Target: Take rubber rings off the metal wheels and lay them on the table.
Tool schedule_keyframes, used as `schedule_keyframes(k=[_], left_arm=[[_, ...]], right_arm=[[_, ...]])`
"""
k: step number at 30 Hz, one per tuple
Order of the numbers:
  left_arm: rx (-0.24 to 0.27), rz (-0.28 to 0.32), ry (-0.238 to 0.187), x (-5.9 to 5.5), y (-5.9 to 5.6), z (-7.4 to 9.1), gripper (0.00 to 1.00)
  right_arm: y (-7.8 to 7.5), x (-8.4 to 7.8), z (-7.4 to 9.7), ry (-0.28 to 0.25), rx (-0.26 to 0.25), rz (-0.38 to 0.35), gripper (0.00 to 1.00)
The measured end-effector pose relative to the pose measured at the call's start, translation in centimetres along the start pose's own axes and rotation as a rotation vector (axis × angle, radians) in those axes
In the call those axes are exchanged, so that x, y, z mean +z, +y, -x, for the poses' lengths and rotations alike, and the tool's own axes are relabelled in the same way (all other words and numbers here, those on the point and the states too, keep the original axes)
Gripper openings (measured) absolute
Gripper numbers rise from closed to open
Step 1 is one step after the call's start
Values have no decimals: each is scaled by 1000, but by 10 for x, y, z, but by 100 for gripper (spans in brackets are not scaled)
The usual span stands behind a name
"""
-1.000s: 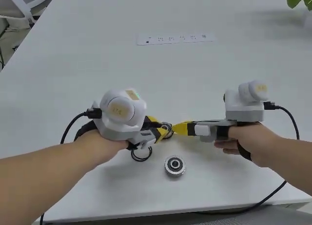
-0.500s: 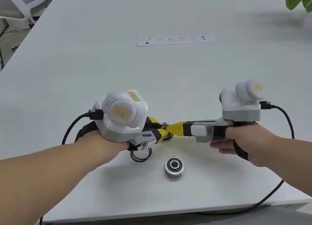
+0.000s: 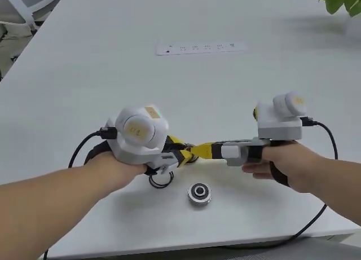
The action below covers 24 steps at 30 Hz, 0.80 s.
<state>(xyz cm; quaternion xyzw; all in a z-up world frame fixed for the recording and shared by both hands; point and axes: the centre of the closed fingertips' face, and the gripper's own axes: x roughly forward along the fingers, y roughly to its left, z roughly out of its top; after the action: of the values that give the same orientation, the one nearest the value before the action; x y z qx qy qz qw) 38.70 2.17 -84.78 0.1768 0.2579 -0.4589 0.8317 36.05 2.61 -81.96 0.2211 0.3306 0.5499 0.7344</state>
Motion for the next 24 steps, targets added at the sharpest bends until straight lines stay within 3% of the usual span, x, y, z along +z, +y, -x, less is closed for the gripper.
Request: schedule_keyframes(k=[9,15,24], left_arm=[[1,8,-3,0,0,-1,13],[1,3,-3,1,-2,-1,13],[-16,28,7,1,-3,0,14]], right_arm=[[-17,1,3,1,-109,45,0],[-23,1,4,7,-142,58,0],[-24,0,2,18,-146,63,0]])
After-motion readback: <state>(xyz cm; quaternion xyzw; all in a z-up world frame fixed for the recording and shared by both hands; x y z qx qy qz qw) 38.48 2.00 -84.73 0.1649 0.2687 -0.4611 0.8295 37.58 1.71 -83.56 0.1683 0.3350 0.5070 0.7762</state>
